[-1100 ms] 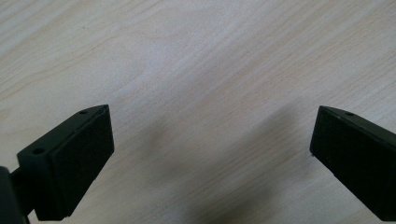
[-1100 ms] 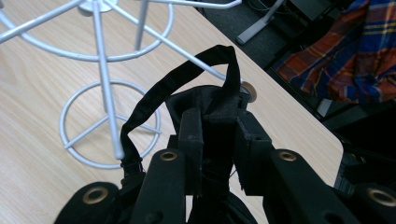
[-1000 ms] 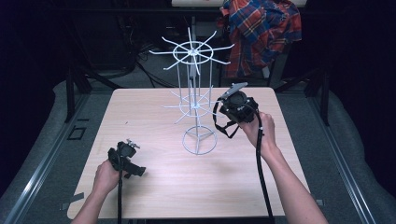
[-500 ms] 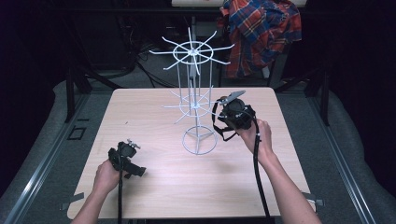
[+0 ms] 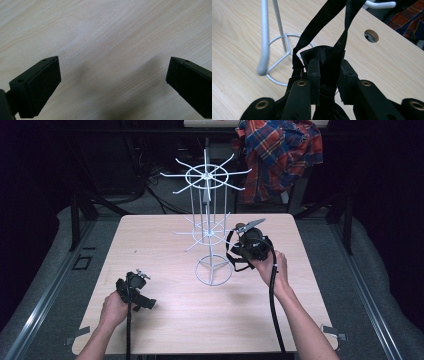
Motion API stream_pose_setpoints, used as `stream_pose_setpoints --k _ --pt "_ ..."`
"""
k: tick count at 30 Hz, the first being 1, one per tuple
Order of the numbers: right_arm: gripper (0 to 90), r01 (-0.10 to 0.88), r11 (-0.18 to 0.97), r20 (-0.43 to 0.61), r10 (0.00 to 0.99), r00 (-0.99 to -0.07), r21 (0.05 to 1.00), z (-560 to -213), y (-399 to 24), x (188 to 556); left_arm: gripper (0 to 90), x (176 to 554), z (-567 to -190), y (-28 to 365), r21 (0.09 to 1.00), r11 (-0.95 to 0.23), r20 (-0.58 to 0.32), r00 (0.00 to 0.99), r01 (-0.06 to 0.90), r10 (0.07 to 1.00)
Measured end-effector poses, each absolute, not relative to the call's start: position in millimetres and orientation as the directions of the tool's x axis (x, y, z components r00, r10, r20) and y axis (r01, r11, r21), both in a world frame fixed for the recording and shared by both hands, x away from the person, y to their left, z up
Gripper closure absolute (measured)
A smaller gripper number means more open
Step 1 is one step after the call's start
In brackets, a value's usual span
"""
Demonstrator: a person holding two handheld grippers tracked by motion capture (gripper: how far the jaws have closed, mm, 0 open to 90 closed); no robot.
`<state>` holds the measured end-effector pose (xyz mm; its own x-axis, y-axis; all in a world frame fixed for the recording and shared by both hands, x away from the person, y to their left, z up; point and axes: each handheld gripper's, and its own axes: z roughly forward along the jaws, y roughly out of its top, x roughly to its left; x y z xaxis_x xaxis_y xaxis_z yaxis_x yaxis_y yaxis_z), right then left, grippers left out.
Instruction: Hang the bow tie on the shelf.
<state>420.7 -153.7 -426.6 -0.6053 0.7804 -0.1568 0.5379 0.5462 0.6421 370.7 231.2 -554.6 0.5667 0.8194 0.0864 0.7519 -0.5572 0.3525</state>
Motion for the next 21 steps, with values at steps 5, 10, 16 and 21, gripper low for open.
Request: stream_pose_setpoints --k 5,10,16,21 --pt "73.6 0.550 0.532 -0.130 0.784 -0.607 0.644 -428.4 -154.5 422.7 0.0 370.8 -554.8 230.7 0.352 -0.558 0.084 0.568 0.752 0.819" --pt "72.6 0.551 0.518 -0.115 0.788 -0.605 0.654 -430.7 -155.6 424.0 0.0 370.9 -554.9 230.9 0.351 -0.557 0.084 0.568 0.752 0.819" --pt "72.3 0.552 0.507 -0.108 0.793 -0.599 0.662 -431.6 -156.8 425.1 0.0 370.8 -554.8 230.6 0.348 -0.560 0.085 0.569 0.752 0.818" --pt "69.3 0.563 0.494 -0.083 0.795 -0.601 0.663 -435.0 -157.3 427.4 0.0 370.9 -555.1 230.5 0.345 -0.561 0.086 0.570 0.752 0.817"
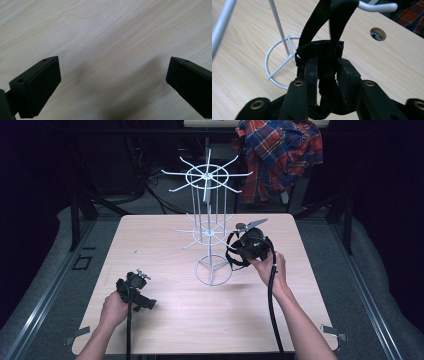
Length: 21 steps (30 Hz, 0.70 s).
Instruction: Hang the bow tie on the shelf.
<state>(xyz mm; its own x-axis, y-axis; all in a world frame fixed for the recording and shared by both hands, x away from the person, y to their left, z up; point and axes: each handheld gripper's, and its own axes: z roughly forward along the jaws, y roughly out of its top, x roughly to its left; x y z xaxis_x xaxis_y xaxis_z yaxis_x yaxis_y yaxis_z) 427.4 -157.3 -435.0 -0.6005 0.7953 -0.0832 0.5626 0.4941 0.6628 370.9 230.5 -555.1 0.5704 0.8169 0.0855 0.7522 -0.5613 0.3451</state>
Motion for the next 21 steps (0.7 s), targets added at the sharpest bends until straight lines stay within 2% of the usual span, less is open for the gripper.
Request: stream_pose_setpoints --k 4,7,10,13,21 --pt "67.0 0.564 0.482 -0.069 0.797 -0.599 0.671 -437 -157 428 0.0 371 -555 230 0.346 -0.562 0.086 0.571 0.751 0.816" --pt "59.7 0.565 0.481 -0.061 0.795 -0.604 0.670 -437 -158 427 0.0 371 -555 231 0.347 -0.560 0.086 0.569 0.752 0.818" --pt "56.7 0.563 0.482 -0.061 0.792 -0.607 0.671 -436 -159 426 0.0 371 -555 231 0.346 -0.561 0.086 0.570 0.752 0.817" --pt "48.8 0.561 0.479 -0.049 0.788 -0.614 0.675 -433 -160 422 0.0 371 -555 231 0.347 -0.562 0.087 0.571 0.751 0.816" --pt "36.0 0.554 0.495 -0.049 0.773 -0.633 0.669 -422 -170 411 0.0 371 -555 230 0.346 -0.562 0.086 0.571 0.751 0.816"
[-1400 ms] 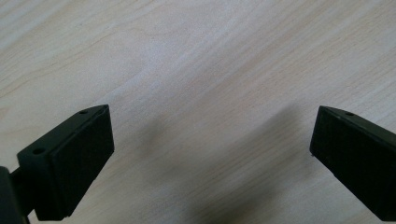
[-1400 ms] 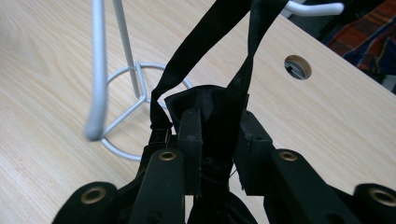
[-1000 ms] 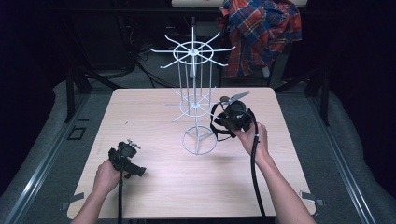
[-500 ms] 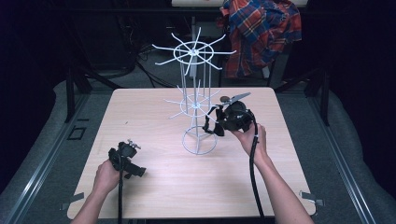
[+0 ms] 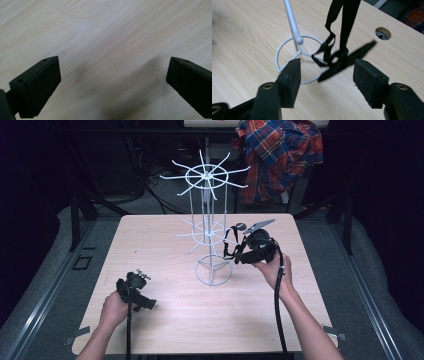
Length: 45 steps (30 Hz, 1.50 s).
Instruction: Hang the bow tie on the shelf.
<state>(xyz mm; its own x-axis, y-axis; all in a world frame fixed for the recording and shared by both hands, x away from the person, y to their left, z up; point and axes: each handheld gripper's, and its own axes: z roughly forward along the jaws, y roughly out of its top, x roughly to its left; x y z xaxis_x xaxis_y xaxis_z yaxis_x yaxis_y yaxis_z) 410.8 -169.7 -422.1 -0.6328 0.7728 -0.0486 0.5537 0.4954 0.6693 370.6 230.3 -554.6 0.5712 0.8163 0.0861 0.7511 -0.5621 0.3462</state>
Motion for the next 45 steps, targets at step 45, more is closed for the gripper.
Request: stream_pose_setpoints --k 45 --pt "0.0 0.616 0.556 -0.021 0.751 -0.660 0.558 -487 -260 318 0.0 370 -557 224 0.336 -0.586 0.104 0.590 0.737 0.801"
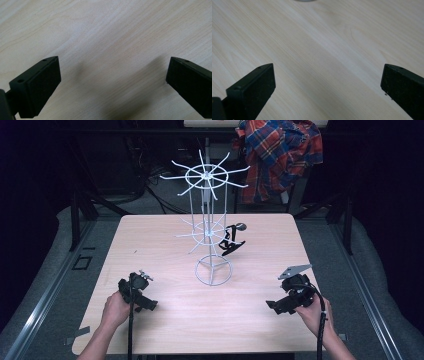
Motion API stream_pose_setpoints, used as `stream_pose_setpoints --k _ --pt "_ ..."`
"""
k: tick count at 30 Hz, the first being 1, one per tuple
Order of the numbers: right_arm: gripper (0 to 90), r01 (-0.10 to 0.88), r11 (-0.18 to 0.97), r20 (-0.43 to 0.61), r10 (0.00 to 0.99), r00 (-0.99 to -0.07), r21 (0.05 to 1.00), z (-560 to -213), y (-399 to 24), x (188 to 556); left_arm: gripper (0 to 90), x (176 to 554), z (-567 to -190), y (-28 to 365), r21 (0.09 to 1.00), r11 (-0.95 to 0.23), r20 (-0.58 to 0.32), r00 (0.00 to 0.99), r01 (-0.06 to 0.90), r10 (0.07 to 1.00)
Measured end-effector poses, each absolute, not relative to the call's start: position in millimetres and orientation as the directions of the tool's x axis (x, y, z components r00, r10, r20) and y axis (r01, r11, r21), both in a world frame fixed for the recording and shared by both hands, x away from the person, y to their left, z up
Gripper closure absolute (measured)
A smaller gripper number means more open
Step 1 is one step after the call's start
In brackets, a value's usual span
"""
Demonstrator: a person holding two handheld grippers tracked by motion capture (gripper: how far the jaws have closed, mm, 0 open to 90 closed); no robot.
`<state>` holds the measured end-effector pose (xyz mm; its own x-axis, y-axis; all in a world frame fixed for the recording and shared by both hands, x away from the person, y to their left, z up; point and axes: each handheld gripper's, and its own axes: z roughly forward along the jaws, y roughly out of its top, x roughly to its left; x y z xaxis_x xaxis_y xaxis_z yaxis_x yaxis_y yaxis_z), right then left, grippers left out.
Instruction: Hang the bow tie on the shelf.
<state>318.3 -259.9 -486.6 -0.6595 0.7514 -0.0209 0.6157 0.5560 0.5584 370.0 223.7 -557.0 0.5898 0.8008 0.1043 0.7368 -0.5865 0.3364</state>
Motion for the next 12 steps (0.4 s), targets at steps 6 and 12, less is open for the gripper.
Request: stream_pose_setpoints --k 6,12 --pt "0.0 0.652 0.575 -0.032 0.761 -0.648 0.495 -511 -259 323 0.0 369 -557 222 0.337 -0.604 0.111 0.607 0.722 0.787" --pt "0.0 0.665 0.582 -0.056 0.771 -0.635 0.469 -518 -259 326 0.0 370 -557 221 0.329 -0.616 0.115 0.617 0.716 0.778"
